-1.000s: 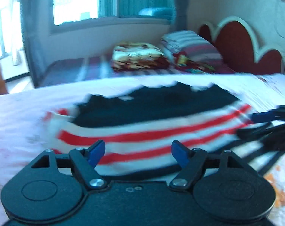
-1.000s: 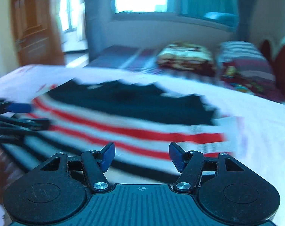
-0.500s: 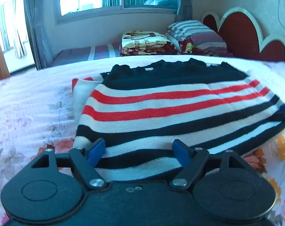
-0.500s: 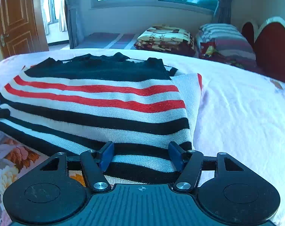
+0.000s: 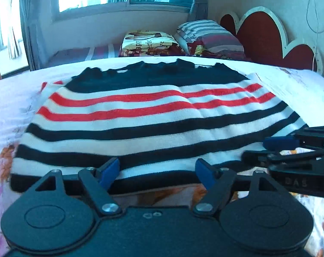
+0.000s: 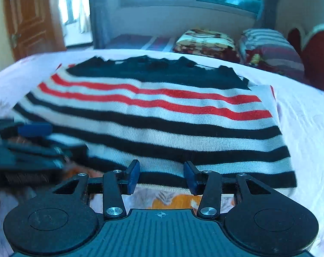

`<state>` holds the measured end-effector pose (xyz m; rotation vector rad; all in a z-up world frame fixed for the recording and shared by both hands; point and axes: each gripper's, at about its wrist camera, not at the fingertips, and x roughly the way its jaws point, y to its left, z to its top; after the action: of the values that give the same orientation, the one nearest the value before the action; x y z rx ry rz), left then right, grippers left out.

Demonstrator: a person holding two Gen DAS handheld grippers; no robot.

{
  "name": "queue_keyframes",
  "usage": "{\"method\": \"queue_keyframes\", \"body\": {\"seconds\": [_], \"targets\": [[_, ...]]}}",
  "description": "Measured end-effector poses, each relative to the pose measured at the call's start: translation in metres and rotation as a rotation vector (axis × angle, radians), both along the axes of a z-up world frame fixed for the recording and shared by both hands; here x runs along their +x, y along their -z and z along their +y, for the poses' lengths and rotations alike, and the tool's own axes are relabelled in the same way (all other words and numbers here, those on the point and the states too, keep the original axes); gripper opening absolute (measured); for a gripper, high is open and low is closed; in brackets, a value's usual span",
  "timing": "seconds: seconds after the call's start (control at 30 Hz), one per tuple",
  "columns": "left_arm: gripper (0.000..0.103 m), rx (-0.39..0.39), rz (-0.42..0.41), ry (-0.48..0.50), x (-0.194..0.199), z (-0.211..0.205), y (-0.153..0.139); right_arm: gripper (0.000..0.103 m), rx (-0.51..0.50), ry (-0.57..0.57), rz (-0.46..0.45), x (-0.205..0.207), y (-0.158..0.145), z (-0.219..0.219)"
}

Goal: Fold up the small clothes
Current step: 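Smooth the folded sweater flat with both open tools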

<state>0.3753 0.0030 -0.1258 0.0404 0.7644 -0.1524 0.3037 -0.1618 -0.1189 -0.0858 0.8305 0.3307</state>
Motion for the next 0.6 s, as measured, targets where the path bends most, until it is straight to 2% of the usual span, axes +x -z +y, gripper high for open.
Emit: {"method": "queue_keyframes", "body": {"seconds": [0.07,0.17,0.2,0.27,0.33,0.37,0.43,0.5,0.57,0.6], "targets": [[0.079,0.021,0.004,-0.040,-0.002,0.021,0.001,0.046,-0.003,0.027,0.011,0.005,0.004,-0.018],[0.079,-0.007,0.006,-0.052,-0.009,0.049,0.002,0.046,-0.005,0.135,0.016,0.006,0.010,-0.059],[0.079,0.001,0.007,-0.043,-0.010,0.050,0.002,0.046,0.035,0.132,0.026,0.003,0.010,-0.070],[0.079,0.023,0.012,-0.041,-0.008,0.046,0.000,0.046,0.047,0.131,0.029,0.001,0.000,-0.076],[0.079,0.026,0.017,-0.053,-0.005,0.044,0.000,0.046,0.052,0.190,-0.057,-0.003,-0.017,-0.088],[0.079,0.022,0.016,-0.061,-0.005,0.043,0.000,0.046,0.060,0.221,-0.072,-0.001,-0.021,-0.096],[0.078,0.017,0.017,-0.072,-0.005,0.042,-0.002,0.046,0.074,0.276,-0.038,0.009,-0.019,-0.114],[0.074,-0.016,-0.017,-0.094,-0.012,0.047,-0.010,0.046,0.098,0.294,-0.010,0.017,-0.014,-0.124],[0.074,-0.056,-0.096,-0.131,-0.024,0.059,-0.019,0.046,0.116,0.287,0.021,0.020,-0.008,-0.129],[0.074,-0.055,-0.111,-0.163,-0.027,0.066,-0.021,0.037,0.127,0.278,0.035,0.019,-0.006,-0.130]]}}
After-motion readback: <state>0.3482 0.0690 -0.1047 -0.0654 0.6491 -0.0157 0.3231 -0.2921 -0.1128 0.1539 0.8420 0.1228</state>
